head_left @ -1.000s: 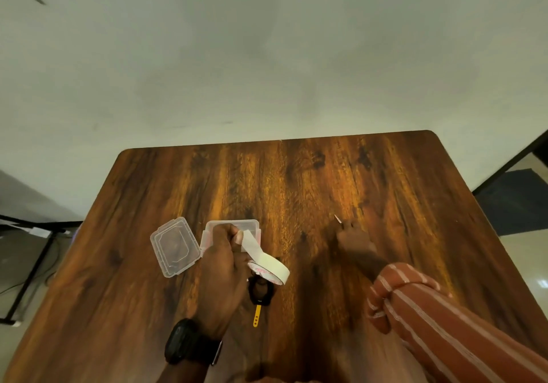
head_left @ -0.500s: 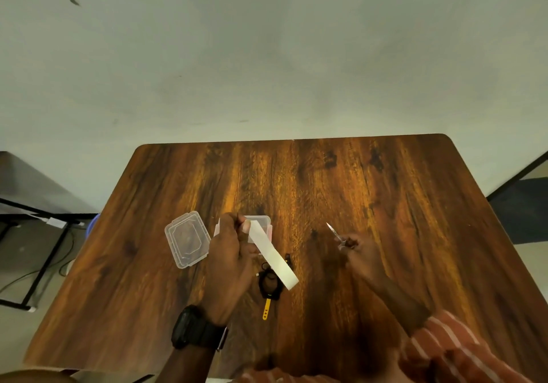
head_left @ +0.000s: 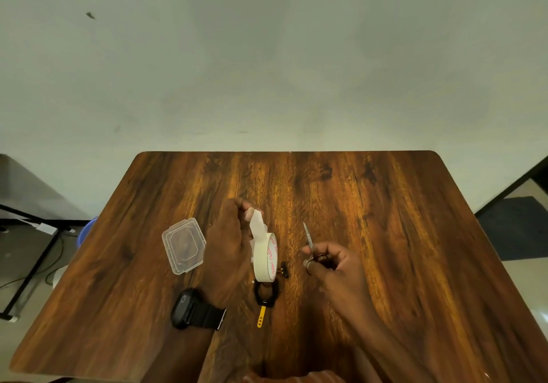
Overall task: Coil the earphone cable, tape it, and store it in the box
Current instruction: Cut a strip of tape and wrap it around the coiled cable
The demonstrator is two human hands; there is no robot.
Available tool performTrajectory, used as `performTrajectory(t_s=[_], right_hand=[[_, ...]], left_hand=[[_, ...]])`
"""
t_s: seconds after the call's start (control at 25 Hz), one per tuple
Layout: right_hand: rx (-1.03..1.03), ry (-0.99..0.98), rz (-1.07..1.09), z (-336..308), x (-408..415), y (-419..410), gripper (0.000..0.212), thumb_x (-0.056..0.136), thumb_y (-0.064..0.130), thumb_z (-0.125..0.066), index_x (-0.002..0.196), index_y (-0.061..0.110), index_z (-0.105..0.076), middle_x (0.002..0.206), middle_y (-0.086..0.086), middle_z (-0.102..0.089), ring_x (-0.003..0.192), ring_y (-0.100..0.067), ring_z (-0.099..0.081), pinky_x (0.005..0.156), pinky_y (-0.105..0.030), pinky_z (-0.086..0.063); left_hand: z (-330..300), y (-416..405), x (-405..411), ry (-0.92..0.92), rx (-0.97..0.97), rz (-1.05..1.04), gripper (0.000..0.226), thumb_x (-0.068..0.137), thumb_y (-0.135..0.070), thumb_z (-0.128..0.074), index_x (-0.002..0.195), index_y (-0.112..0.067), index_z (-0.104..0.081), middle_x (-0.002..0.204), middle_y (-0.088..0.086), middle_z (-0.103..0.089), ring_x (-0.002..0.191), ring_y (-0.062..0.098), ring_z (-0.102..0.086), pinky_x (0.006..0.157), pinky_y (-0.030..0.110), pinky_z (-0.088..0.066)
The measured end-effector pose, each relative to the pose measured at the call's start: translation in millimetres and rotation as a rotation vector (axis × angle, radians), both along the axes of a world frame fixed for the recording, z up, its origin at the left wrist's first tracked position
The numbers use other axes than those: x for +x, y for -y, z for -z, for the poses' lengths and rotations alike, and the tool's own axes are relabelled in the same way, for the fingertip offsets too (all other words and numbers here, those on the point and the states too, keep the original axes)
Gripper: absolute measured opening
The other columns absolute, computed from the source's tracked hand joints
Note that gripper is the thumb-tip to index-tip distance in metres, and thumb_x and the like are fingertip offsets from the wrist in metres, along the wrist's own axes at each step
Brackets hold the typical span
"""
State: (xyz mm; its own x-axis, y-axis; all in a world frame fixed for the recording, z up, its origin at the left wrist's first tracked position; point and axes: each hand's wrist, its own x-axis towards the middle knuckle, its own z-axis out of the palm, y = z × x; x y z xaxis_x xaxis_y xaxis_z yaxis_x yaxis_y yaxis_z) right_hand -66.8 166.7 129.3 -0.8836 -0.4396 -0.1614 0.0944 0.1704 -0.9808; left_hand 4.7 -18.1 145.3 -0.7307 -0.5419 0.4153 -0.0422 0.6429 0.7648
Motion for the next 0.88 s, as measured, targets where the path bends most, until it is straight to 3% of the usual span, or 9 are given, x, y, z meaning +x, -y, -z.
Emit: performTrajectory(t_s=[0.16,0.28,0.36,0.44,0.56,0.64,0.76,0.88], right_hand=[[0.025,0.150,-0.026,-2.2,-2.7,-5.4,0.035,0.080,-0.013,-0.062,0.089,0.020,-0.069,0.079,0.000,-0.064,0.064,-0.011,-0.053,0.050,-0.021,-0.041],[0.360,0.169,-0.191,16.9,-7.3,-15.2,0.026,0.089,-0.001,-0.059,0.094,0.024,-0.066,0.085,0.001,-0.065,0.063,-0.011,-0.057,0.046,-0.020,-0.040],[0.660,0.103,-0.269,42.4,-7.8,-26.7,0.022,0.091,0.011,-0.062,0.100,0.031,-0.063,0.089,0.005,-0.066,0.062,-0.008,-0.061,0.045,-0.019,-0.041],[0.733,0.180,-0.269,66.8,-4.5,-35.8,0.021,0.091,0.011,-0.057,0.099,0.029,-0.063,0.089,0.003,-0.066,0.060,-0.009,-0.060,0.045,-0.021,-0.042],[0.499,0.572,-0.104,82.3,3.4,-41.8,0.028,0.089,-0.003,-0.046,0.098,0.010,-0.069,0.076,-0.009,-0.062,0.055,-0.016,-0.056,0.043,-0.023,-0.039],[0.290,0.695,0.022,80.3,6.6,-42.0,0.028,0.089,-0.007,-0.047,0.100,0.005,-0.071,0.082,-0.015,-0.064,0.062,-0.020,-0.058,0.046,-0.028,-0.045],[0.012,0.738,0.083,71.7,7.4,-37.2,0.024,0.091,-0.007,-0.056,0.107,0.003,-0.069,0.098,-0.020,-0.066,0.077,-0.025,-0.065,0.055,-0.031,-0.055],[-0.125,0.664,0.085,54.2,6.6,-26.7,0.031,0.085,-0.015,-0.062,0.110,0.001,-0.066,0.103,-0.023,-0.066,0.082,-0.032,-0.072,0.062,-0.034,-0.060]], left_hand=[[1.4,2.9,1.8,0.023,-0.038,-0.005,0.012,0.096,-0.023,-0.048,0.102,-0.032,-0.041,0.093,-0.015,-0.060,0.078,0.005,-0.065,0.071,0.004,-0.049],[2.7,1.0,3.9,0.045,-0.045,-0.022,0.008,0.095,-0.026,-0.046,0.102,-0.023,-0.044,0.091,-0.008,-0.061,0.077,0.004,-0.063,0.064,0.011,-0.052],[3.9,-0.9,4.8,0.071,-0.064,-0.023,0.007,0.096,-0.029,-0.044,0.101,-0.024,-0.042,0.090,-0.007,-0.063,0.077,0.007,-0.065,0.063,0.025,-0.057],[5.3,-3.0,6.3,0.108,-0.095,-0.027,0.008,0.096,-0.033,-0.041,0.102,-0.027,-0.041,0.092,-0.002,-0.065,0.077,0.014,-0.067,0.063,0.035,-0.059],[5.2,-6.8,9.2,0.143,-0.080,-0.023,0.017,0.094,-0.038,-0.040,0.103,-0.024,-0.043,0.094,-0.002,-0.063,0.080,0.014,-0.066,0.067,0.037,-0.060],[3.8,-7.4,10.2,0.128,-0.095,-0.024,0.014,0.096,-0.036,-0.043,0.102,-0.024,-0.043,0.091,-0.006,-0.060,0.079,0.011,-0.064,0.065,0.038,-0.061],[3.5,-4.4,9.8,0.121,-0.109,-0.043,0.008,0.099,-0.024,-0.051,0.102,-0.023,-0.044,0.088,-0.009,-0.058,0.076,0.011,-0.064,0.062,0.044,-0.060],[-0.8,-5.2,9.8,0.130,-0.135,-0.051,0.005,0.099,-0.027,-0.048,0.101,-0.025,-0.043,0.088,-0.010,-0.059,0.074,0.010,-0.063,0.063,0.038,-0.061]])
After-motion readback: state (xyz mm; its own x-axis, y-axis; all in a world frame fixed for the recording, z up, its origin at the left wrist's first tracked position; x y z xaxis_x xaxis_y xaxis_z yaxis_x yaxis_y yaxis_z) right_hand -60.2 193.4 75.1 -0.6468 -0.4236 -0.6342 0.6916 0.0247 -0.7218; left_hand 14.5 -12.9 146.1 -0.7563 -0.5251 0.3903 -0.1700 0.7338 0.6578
